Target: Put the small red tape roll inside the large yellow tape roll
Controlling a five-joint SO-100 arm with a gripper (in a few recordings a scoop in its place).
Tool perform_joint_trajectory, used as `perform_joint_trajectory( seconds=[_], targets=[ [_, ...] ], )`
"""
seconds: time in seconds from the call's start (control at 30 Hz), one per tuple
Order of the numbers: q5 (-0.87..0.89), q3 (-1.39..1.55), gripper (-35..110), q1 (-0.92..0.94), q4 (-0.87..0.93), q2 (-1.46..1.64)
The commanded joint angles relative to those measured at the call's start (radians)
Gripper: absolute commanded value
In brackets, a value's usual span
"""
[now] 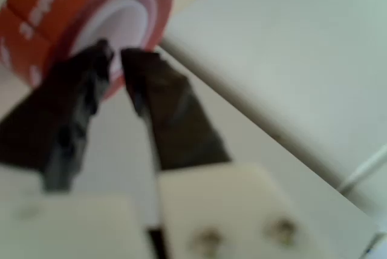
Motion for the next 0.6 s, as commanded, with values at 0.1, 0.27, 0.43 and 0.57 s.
perform_joint_trajectory(
  seconds=[0.1, 0.27, 0.43, 0.57],
  targets=[
    [0.005, -0.078, 0, 0.003, 0.244, 0.061],
    [0.005, -0.098, 0, -0.009, 0.396, 0.109],
    [0.005, -0.133, 0, -0.049, 0.531, 0.149],
    [0.005, -0.133, 0, -0.097, 0.603, 0.19]
  ],
)
